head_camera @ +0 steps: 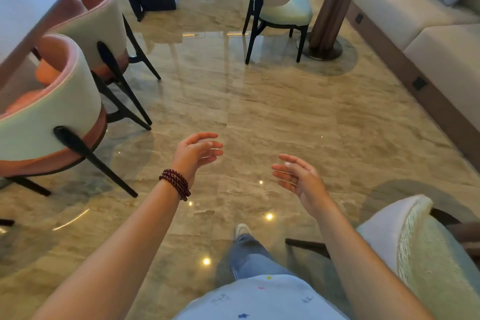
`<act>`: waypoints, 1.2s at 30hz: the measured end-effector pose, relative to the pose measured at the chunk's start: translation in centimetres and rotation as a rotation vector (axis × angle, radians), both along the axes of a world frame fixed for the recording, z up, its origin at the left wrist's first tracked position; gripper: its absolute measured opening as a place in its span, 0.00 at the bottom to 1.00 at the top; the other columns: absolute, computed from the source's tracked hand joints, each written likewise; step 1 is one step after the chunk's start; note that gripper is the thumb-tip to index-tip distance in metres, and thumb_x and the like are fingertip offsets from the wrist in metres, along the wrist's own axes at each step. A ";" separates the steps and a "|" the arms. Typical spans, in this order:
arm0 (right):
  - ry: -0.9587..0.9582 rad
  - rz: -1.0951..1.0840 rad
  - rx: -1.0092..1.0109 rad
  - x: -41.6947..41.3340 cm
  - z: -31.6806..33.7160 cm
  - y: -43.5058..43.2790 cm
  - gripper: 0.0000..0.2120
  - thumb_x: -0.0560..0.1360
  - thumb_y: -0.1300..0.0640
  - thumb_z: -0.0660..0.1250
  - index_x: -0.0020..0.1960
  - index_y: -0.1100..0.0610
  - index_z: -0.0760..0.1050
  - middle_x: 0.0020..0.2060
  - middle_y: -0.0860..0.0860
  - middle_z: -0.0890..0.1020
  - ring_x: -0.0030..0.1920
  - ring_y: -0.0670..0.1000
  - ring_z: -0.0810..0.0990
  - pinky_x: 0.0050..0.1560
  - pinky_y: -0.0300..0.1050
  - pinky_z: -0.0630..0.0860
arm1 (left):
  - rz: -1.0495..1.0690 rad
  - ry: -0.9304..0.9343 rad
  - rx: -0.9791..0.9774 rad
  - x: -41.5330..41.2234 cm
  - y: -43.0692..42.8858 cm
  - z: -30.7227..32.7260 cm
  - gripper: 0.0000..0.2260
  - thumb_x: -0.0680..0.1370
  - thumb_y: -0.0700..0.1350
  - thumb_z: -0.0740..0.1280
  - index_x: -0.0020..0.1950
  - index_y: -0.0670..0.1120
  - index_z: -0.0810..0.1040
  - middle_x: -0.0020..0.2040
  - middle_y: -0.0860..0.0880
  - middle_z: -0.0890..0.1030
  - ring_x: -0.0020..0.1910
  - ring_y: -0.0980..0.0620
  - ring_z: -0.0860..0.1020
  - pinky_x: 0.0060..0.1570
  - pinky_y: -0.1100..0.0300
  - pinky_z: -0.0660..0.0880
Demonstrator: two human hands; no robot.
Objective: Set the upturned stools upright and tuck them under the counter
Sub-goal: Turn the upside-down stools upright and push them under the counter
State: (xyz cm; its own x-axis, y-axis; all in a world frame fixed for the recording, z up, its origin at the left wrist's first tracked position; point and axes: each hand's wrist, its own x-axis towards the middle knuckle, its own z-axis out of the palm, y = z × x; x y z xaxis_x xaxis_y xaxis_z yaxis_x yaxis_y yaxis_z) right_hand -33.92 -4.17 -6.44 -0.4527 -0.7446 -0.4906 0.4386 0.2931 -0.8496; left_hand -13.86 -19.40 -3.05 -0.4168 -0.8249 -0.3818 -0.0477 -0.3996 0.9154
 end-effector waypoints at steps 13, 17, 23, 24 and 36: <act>0.032 0.026 -0.019 -14.4 0.7 -22.5 0.10 0.79 0.62 0.61 0.54 0.53 0.79 0.42 0.54 0.86 0.42 0.50 0.84 0.43 0.42 0.78 | 0.157 0.024 -0.007 -11.7 -20.7 0.2 0.09 0.79 0.37 0.59 0.51 0.45 0.79 0.42 0.46 0.84 0.40 0.50 0.83 0.47 0.55 0.78; 0.030 0.024 -0.020 -16.7 -0.6 -30.3 0.10 0.79 0.62 0.61 0.54 0.53 0.79 0.43 0.54 0.86 0.43 0.50 0.85 0.44 0.43 0.78 | 0.211 0.036 0.001 -13.9 -28.8 -1.0 0.11 0.81 0.42 0.56 0.52 0.46 0.78 0.42 0.44 0.83 0.41 0.48 0.83 0.45 0.56 0.78; 0.034 0.049 -0.011 -19.1 -0.8 -44.9 0.10 0.78 0.62 0.61 0.52 0.53 0.80 0.42 0.54 0.86 0.42 0.50 0.84 0.43 0.42 0.78 | 0.188 0.018 0.005 -16.6 -42.8 -0.6 0.10 0.81 0.39 0.57 0.53 0.45 0.78 0.44 0.44 0.83 0.41 0.49 0.83 0.46 0.55 0.78; 0.033 0.049 -0.008 -19.5 -0.7 -47.2 0.10 0.78 0.62 0.61 0.51 0.53 0.80 0.42 0.54 0.86 0.42 0.50 0.84 0.43 0.42 0.77 | 0.179 0.012 0.003 -17.0 -45.1 -0.3 0.10 0.81 0.39 0.57 0.53 0.45 0.78 0.44 0.44 0.83 0.41 0.49 0.82 0.47 0.55 0.78; 0.026 0.048 0.001 -26.0 -0.5 -70.2 0.10 0.78 0.62 0.61 0.52 0.54 0.80 0.43 0.53 0.86 0.43 0.49 0.84 0.44 0.43 0.77 | 0.166 0.019 0.016 -23.9 -67.9 -0.1 0.09 0.79 0.37 0.60 0.52 0.45 0.79 0.41 0.46 0.84 0.39 0.50 0.83 0.48 0.54 0.78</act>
